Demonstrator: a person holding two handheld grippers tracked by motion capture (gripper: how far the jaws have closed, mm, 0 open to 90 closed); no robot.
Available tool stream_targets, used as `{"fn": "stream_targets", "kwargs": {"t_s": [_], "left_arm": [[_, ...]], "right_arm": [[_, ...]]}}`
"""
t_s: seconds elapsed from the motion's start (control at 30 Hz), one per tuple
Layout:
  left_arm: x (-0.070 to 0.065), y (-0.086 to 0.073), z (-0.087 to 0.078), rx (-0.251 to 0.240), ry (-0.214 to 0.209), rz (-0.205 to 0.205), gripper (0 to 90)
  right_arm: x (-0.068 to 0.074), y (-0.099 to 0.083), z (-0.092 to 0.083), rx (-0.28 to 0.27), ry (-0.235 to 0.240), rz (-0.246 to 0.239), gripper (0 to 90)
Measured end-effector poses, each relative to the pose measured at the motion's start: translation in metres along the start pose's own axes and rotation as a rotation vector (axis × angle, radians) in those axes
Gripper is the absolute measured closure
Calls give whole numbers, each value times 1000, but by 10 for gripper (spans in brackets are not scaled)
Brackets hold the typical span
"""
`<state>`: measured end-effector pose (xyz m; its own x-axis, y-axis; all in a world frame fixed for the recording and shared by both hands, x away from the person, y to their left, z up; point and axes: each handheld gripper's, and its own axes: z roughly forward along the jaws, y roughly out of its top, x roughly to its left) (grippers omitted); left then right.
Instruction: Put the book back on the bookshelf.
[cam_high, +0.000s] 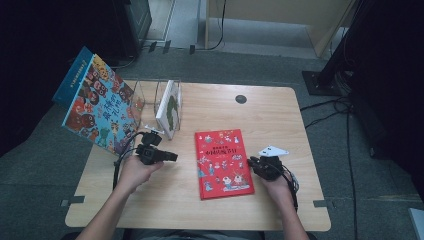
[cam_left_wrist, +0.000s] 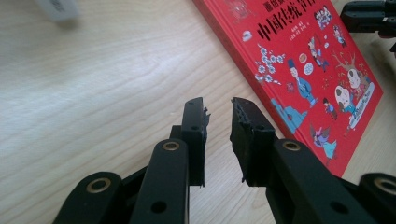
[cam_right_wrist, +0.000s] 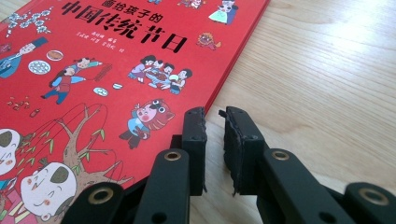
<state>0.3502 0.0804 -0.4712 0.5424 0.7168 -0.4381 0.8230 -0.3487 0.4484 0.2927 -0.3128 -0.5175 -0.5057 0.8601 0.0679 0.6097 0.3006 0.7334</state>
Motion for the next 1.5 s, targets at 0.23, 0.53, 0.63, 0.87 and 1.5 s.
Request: {"fn": "stream_targets", "kwargs": {"t_s": [0.23, 0.53, 0.63, 0.87, 1.5], "left_arm": [[-6, -2, 16, 9, -11, 11, 758], [-5, -7, 28, 11, -1, 0, 769], [-8, -8, 33, 21, 6, 5, 768], [-15, -9, 40, 13, -10, 18, 756], [-26, -12, 47, 7, 32, -41, 900]], "right_arm": [[7, 2, 4, -4, 12, -6, 779], [16, 3, 8, -15, 40, 1, 750], [16, 5, 6, -20, 45, 19, 736], [22, 10, 4, -38, 86, 60, 691], [1, 45, 23, 259, 213, 376, 629]]}}
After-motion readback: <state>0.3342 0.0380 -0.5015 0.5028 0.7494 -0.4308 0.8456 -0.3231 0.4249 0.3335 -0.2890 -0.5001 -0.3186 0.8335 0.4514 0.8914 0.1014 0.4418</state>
